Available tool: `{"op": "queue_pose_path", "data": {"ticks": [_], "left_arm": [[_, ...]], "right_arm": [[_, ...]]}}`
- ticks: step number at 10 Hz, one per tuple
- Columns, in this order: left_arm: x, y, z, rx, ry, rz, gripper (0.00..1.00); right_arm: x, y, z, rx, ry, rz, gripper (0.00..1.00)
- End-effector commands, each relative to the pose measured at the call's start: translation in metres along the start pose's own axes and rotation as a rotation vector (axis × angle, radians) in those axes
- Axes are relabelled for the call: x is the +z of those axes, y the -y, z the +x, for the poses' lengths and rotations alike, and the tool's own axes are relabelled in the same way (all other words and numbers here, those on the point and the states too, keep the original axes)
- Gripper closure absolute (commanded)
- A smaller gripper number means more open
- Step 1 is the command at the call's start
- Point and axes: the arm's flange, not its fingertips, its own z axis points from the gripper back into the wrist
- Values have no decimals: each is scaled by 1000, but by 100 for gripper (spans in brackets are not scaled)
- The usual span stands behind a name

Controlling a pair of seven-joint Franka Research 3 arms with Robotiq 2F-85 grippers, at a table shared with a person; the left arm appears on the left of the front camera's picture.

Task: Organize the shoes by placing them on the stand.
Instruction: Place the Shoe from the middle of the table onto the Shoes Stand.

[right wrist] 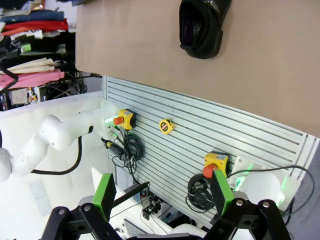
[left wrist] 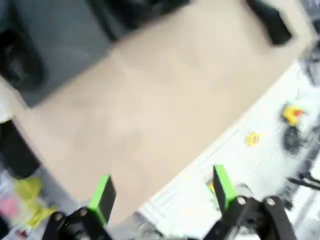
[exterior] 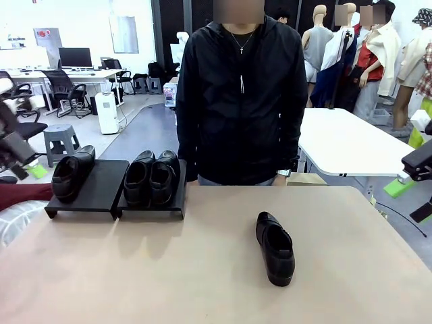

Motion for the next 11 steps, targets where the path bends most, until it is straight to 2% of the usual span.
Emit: {"op": "queue_pose_path", "data": {"ticks": [1, 2, 3, 4, 5, 6, 11], "left_arm": [[-21, -2, -41, -50, 13, -250, 0], [-31, 1, -62, -47, 140, -339, 0], [-40, -5, -71, 46, 256, -383, 0], [-44, -17, -68, 242, 413, -391, 0], [-42, -23, -53, 497, 502, -400, 0], [-39, -10, -74, 90, 252, -383, 0], [-39, -10, -74, 90, 252, -383, 0]], "right_arm": [[3, 0, 1, 24, 0, 18, 0], [3, 0, 1, 24, 0, 18, 0], [3, 0, 1, 24, 0, 18, 0], [3, 0, 1, 24, 0, 18, 0], [3, 0, 1, 24, 0, 18, 0], [3, 0, 1, 24, 0, 18, 0], [3, 0, 1, 24, 0, 18, 0]]}}
